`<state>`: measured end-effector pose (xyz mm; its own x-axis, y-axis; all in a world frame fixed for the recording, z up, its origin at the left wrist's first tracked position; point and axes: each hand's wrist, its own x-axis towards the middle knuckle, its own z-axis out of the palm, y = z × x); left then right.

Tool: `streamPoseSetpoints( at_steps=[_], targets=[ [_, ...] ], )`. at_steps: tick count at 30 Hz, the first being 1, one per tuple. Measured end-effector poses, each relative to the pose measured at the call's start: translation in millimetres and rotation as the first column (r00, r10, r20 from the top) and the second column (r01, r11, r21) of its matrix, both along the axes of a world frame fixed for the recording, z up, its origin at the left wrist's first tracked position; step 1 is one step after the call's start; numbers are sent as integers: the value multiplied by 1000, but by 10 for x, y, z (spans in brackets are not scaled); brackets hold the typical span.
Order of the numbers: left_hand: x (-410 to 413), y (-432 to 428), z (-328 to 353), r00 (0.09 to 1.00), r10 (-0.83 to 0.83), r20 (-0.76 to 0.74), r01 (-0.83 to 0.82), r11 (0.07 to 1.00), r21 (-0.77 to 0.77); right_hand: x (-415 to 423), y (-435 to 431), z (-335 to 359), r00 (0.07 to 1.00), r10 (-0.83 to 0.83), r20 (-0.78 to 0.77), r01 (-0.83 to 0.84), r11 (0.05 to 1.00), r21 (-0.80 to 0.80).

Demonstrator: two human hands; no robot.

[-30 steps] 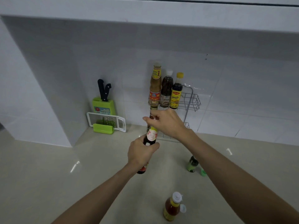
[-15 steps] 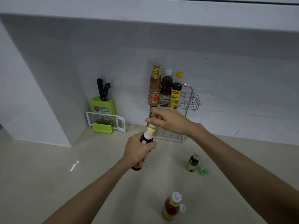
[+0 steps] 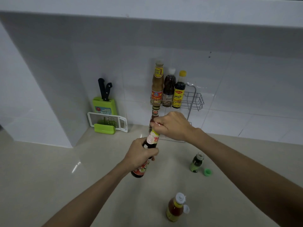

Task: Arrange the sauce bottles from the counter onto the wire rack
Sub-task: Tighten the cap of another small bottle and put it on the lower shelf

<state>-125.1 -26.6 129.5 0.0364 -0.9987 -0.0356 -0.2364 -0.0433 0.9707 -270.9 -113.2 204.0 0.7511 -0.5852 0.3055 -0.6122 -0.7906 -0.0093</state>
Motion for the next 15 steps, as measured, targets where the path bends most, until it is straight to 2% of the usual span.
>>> streamPoseSetpoints(
  at_steps=[2, 3, 4, 5, 6, 7, 8, 10, 12, 13, 15],
  targets=[
    [-54, -17, -71, 938, 255, 237, -245, 967, -73, 78, 6, -123, 984, -169, 59, 164, 983, 86],
    [-62, -14, -93, 871, 315, 378, -296, 949, -110, 108, 6, -176, 968, -243, 64, 233, 963, 137],
    [-41, -18, -110, 840, 312, 444, -293, 949, -112, 123, 9, -206, 956, -289, 49, 276, 944, 180],
    [9, -31, -124, 882, 239, 406, -233, 970, -66, 120, 20, -203, 956, -291, 29, 279, 938, 206],
    [74, -51, -121, 955, 109, 275, -112, 994, -7, 102, 29, -176, 970, -242, 17, 233, 949, 211],
    [136, -62, -99, 990, -67, 121, 60, 997, 54, 74, 35, -139, 990, -142, 12, 138, 974, 182],
    [178, -44, -44, 970, -241, -22, 243, 966, 91, 49, 44, -86, 1000, -14, 4, 13, 994, 111],
    [233, -5, 57, 881, -437, -181, 462, 877, 135, 16, 50, 13, 979, 196, -50, -199, 979, -41],
    [205, 23, 116, 853, -483, -199, 510, 852, 120, 8, -6, 32, 965, 253, -66, -259, 961, -102],
    [185, 30, 120, 871, -453, -190, 477, 873, 104, 15, -29, 27, 970, 239, -37, -242, 965, -103],
    [115, 10, 76, 947, -288, -139, 298, 953, 57, 58, -42, -9, 984, 167, 60, -160, 982, -99]
  ],
)
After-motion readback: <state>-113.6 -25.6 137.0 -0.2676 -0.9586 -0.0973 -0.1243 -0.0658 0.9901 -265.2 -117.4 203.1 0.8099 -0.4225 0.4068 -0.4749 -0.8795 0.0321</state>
